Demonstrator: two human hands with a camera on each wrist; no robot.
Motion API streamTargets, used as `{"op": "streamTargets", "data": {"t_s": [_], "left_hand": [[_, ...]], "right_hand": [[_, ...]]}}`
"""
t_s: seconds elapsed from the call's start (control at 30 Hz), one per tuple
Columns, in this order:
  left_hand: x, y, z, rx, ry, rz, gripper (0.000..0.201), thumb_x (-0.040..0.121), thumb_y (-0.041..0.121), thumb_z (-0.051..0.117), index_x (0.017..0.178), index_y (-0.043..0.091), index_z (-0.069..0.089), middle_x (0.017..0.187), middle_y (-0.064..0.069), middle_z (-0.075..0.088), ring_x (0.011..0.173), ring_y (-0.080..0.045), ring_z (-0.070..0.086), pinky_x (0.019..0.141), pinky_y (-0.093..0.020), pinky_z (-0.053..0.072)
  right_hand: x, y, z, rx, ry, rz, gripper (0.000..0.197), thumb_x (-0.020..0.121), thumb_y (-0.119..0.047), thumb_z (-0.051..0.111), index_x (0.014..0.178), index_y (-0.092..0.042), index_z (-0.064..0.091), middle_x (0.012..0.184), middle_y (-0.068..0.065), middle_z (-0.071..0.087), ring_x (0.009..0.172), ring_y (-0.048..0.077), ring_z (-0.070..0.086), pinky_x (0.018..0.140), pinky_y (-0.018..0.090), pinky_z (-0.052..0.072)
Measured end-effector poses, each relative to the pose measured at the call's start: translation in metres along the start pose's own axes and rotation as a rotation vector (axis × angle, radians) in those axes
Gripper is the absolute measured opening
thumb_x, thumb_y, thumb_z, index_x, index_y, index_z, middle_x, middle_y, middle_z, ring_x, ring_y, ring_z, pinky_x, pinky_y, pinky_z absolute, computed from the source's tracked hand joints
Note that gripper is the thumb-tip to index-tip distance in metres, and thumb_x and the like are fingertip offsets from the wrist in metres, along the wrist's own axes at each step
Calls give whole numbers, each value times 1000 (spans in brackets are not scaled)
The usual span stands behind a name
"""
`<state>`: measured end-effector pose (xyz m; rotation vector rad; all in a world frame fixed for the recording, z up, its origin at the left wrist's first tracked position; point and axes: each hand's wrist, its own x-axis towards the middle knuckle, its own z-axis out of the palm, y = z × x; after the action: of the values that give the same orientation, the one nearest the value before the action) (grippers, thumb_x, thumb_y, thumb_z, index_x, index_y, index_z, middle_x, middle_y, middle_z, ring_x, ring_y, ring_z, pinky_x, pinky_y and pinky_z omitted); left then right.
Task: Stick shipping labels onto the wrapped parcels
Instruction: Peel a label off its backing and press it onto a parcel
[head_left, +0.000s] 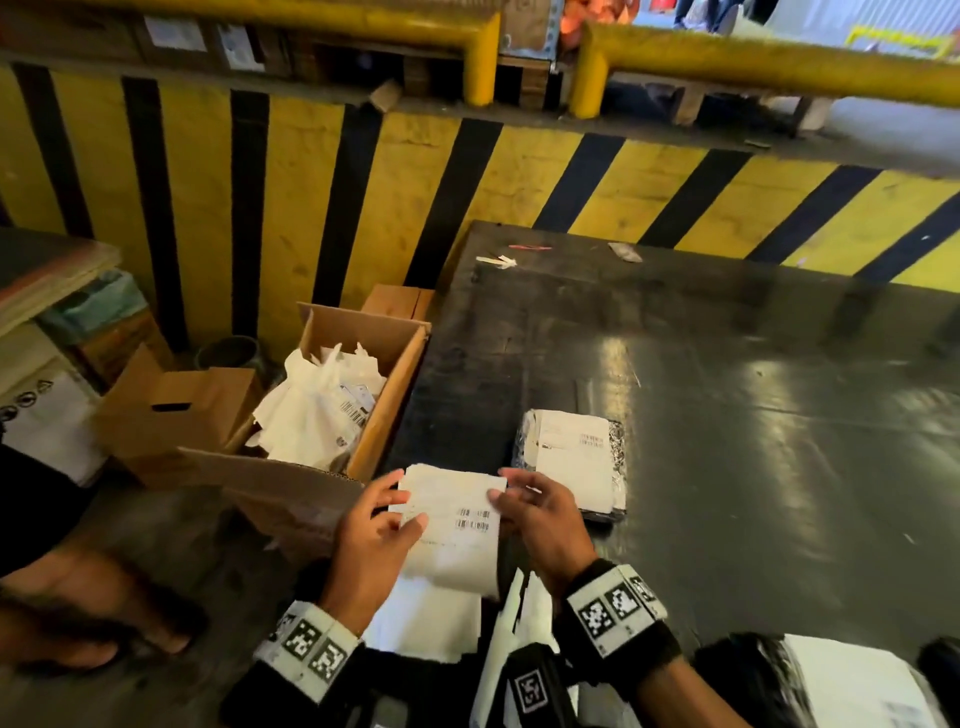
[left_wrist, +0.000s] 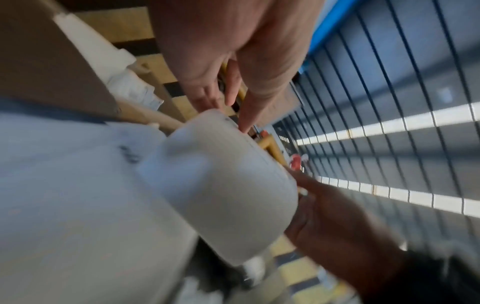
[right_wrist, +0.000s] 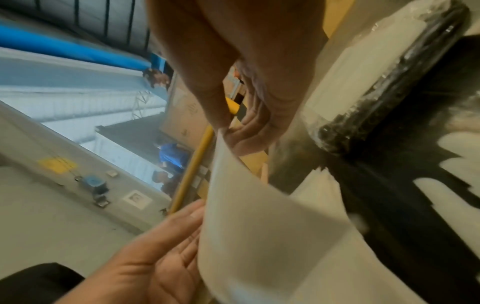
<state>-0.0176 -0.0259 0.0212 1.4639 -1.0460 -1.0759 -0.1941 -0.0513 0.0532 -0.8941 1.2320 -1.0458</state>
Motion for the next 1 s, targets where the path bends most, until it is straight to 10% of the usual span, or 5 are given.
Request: {"op": "streamTargets", "data": {"t_s": [0.27, 0.8, 0.9, 1.0], "left_hand": [[20, 69, -1, -313, 109, 14, 46, 80, 0, 68, 121, 17, 55, 105, -3, 65, 95, -19, 66, 79, -40, 56], [31, 85, 5, -106, 115, 54, 43, 84, 13, 67, 123, 20, 51, 118, -3, 59, 99, -16, 61, 77, -29, 52], [22, 83, 2, 185, 119, 239, 32, 86, 20, 65, 116, 24, 56, 124, -1, 54, 110, -13, 53, 92, -31, 46], [-4, 93, 0, 207, -71, 457, 10, 84, 24, 66, 95, 24, 67, 99, 3, 67, 90, -5, 62, 80, -23, 53]], "right_hand": [[-44, -43, -16, -238, -300, -186, 15, 88, -12, 59, 86, 0, 68, 74, 8, 70, 64, 15, 65, 66, 25, 55], [-69, -52, -20, -302, -353, -256, 11, 88, -3, 59, 89, 6, 65, 78, 12, 71, 64, 15, 66, 65, 23, 54], [-63, -56, -18, -275, -318, -300, 9, 87, -3, 59, 88, 1, 67, 77, 11, 72, 67, 17, 66, 66, 25, 55], [-57, -65, -14, -256, -309, -338, 11, 87, -4, 59, 85, -8, 70, 75, 7, 72, 66, 18, 66, 67, 26, 55]]}}
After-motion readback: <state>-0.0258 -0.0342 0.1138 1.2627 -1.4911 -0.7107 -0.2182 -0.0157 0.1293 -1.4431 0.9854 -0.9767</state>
